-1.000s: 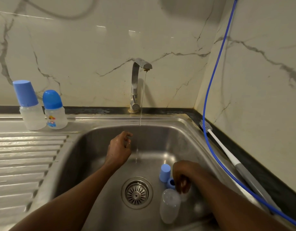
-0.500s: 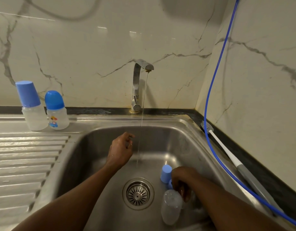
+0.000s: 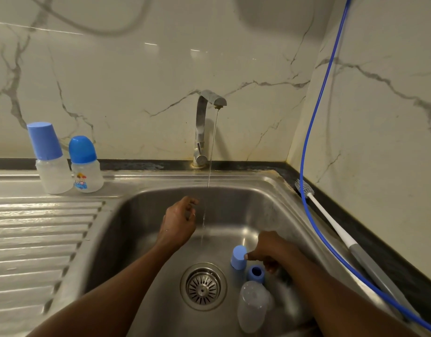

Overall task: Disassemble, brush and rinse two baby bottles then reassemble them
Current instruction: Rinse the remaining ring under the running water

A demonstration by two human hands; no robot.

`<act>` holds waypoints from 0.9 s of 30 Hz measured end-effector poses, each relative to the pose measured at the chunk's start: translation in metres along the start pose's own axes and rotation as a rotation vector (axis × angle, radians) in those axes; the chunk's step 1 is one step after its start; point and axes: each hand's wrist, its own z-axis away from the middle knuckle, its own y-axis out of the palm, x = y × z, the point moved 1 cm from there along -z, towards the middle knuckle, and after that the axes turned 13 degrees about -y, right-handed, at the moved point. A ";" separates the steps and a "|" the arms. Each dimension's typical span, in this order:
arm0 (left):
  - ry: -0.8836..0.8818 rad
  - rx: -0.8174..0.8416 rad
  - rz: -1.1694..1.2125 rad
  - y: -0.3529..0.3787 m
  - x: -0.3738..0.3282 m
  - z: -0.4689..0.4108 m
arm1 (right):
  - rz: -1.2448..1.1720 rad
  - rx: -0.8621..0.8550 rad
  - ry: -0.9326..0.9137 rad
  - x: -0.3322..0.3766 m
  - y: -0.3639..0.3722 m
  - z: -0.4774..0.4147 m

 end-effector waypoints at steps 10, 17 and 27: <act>-0.020 0.053 0.012 0.002 0.001 0.001 | -0.044 0.071 0.088 -0.006 -0.007 -0.002; -0.067 0.113 0.029 0.004 0.001 0.002 | 0.279 0.138 -0.013 0.006 0.018 -0.007; -0.234 0.243 0.373 0.002 -0.002 0.011 | -0.515 -0.339 -0.431 0.052 -0.038 -0.020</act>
